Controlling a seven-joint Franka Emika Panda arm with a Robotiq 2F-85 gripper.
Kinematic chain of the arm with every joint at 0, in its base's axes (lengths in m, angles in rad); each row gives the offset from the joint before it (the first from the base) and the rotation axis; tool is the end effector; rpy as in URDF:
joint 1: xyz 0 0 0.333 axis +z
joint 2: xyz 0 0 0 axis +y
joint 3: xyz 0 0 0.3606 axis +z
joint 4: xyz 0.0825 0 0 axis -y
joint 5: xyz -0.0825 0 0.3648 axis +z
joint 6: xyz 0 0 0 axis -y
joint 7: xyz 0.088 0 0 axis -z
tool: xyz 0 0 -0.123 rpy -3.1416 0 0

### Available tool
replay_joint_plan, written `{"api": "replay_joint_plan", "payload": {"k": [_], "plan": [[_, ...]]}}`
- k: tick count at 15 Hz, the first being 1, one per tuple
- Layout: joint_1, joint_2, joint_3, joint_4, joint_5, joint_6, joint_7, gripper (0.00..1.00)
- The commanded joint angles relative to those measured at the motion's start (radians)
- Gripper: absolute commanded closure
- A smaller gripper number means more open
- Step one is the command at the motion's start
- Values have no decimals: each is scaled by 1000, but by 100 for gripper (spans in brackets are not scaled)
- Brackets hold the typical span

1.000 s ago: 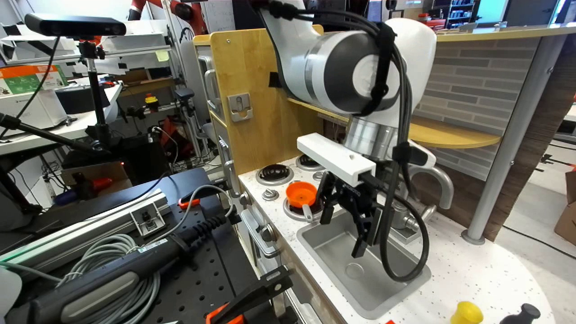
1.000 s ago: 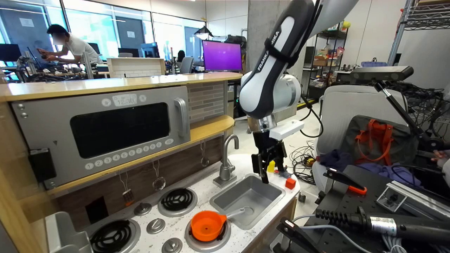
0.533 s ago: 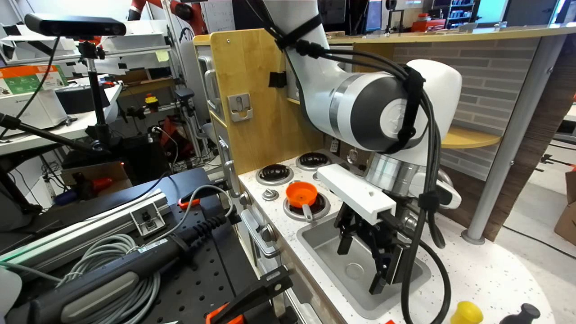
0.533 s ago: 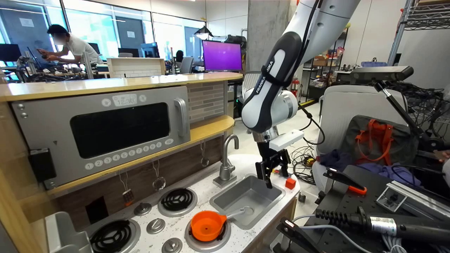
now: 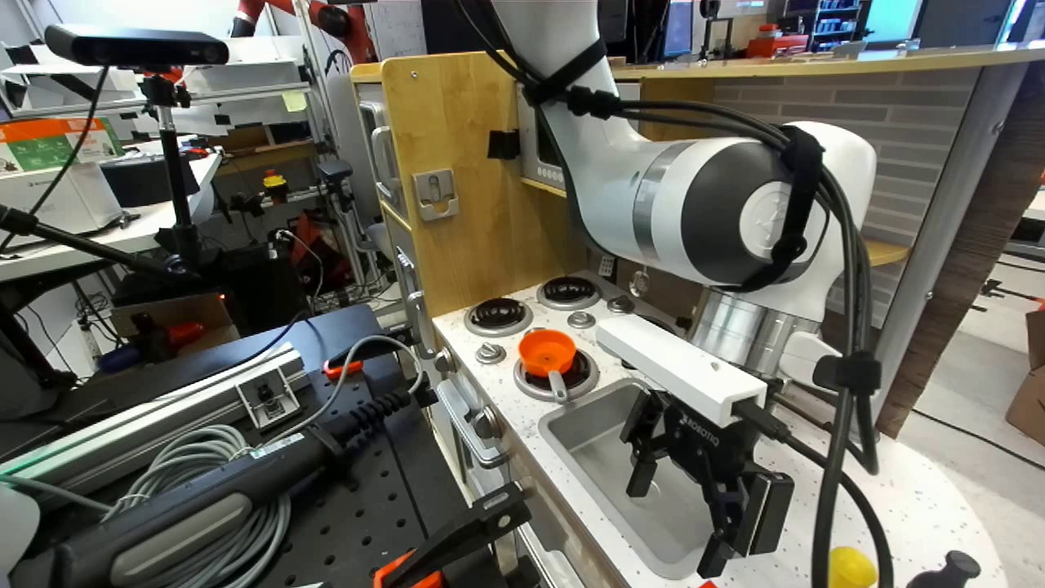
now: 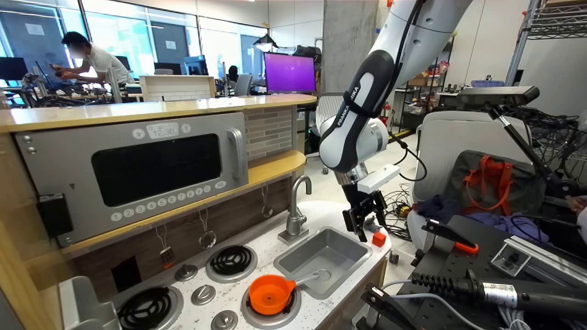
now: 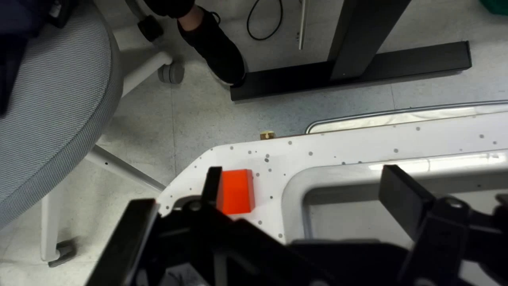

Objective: Move the orange block closer to the yellow object

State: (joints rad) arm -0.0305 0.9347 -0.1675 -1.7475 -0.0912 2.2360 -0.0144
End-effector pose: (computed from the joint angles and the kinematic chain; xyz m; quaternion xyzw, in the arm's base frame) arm 0.5925 -0.1206 0.0488 0.9704 -0.0358 -0.2259 0.0782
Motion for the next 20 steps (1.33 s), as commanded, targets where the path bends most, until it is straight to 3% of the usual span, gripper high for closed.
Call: {"api": "replay_joint_plan", "payload": {"k": [1, 20], "plan": [[-15, 49, -9, 86, -46, -77, 11, 0], [-30, 191, -34, 222, -93, -107, 63, 0]]}}
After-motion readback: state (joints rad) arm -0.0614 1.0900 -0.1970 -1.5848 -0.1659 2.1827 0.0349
